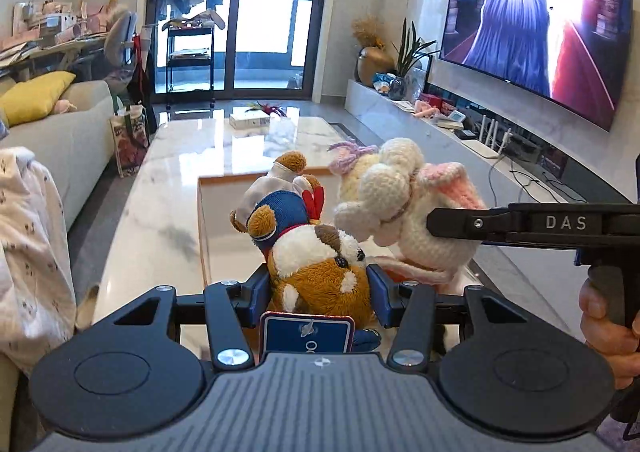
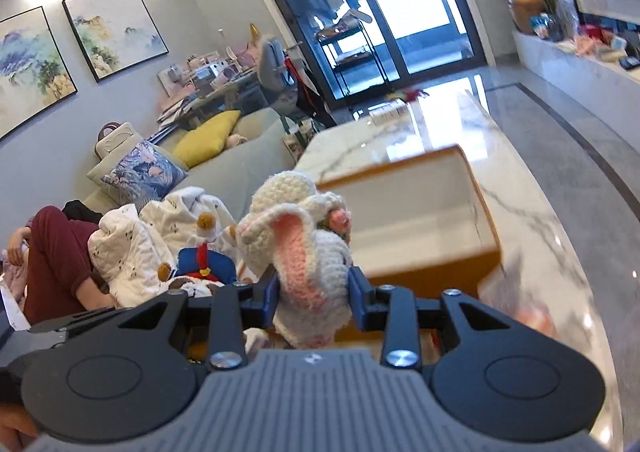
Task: Organize objects
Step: 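Lift both plushes over the orange box and lower them inside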
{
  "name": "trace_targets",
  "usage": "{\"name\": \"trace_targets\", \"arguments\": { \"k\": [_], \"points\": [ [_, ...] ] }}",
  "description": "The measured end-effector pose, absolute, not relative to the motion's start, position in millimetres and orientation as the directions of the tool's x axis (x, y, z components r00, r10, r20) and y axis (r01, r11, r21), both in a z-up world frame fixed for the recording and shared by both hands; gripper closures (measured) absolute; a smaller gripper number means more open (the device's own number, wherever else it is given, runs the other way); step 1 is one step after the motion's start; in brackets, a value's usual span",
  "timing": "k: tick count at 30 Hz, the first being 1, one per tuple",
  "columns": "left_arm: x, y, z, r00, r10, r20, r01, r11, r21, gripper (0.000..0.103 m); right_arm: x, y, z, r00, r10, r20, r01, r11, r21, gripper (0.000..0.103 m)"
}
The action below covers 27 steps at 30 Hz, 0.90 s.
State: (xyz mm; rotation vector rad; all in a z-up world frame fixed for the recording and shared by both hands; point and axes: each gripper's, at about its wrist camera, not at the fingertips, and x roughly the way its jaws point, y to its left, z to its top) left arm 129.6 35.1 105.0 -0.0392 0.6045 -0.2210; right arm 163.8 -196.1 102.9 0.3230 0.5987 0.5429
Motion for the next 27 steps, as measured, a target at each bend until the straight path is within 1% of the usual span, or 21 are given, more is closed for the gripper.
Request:
{"name": "trace_targets", "arguments": {
  "k": [2, 6, 10, 13, 15, 17, 22, 24, 27],
  "points": [
    [151, 36, 107, 0.792, -0.22, -0.569, 0.211, 0.974, -0.083, 0.045, 188, -187, 105, 0.686, 0.571, -0.45, -0.387, 0.811, 0.439, 0.065],
    [196, 37, 92, 0.735, -0.218, -0.642, 0.21, 0.974, -0.089, 0.045, 230, -165, 103, 0.673, 0.543, -0.502, -0.361, 0.833, 0.419, 0.065],
    [234, 37, 67, 0.684, -0.194, -0.703, 0.212, 0.975, -0.064, 0.045, 263, -144, 81, 0.651, 0.502, -0.569, -0.333, 0.863, 0.38, 0.065],
    [253, 38, 53, 0.656, -0.184, -0.732, 0.215, 0.975, -0.052, 0.046, 288, -135, 58, 0.598, 0.483, -0.639, -0.288, 0.874, 0.391, 0.065],
    [261, 37, 43, 0.63, -0.163, -0.759, 0.224, 0.974, -0.023, 0.046, 298, -132, 41, 0.565, 0.476, -0.674, -0.256, 0.878, 0.406, 0.065],
    [266, 38, 34, 0.607, -0.163, -0.778, 0.235, 0.972, -0.021, 0.046, 306, -130, 28, 0.532, 0.478, -0.699, -0.228, 0.876, 0.425, 0.065],
    [272, 33, 16, 0.566, -0.12, -0.815, 0.28, 0.958, 0.053, 0.046, 317, -119, 15, 0.479, 0.47, -0.741, -0.206, 0.881, 0.425, 0.065],
    [272, 36, 13, 0.55, -0.14, -0.823, 0.295, 0.955, 0.035, 0.045, 319, -113, 12, 0.46, 0.464, -0.757, -0.202, 0.885, 0.42, 0.064],
    [271, 37, 13, 0.55, -0.141, -0.823, 0.307, 0.951, 0.042, 0.043, 323, -105, 7, 0.435, 0.445, -0.783, -0.207, 0.895, 0.394, 0.064]
  ]
}}
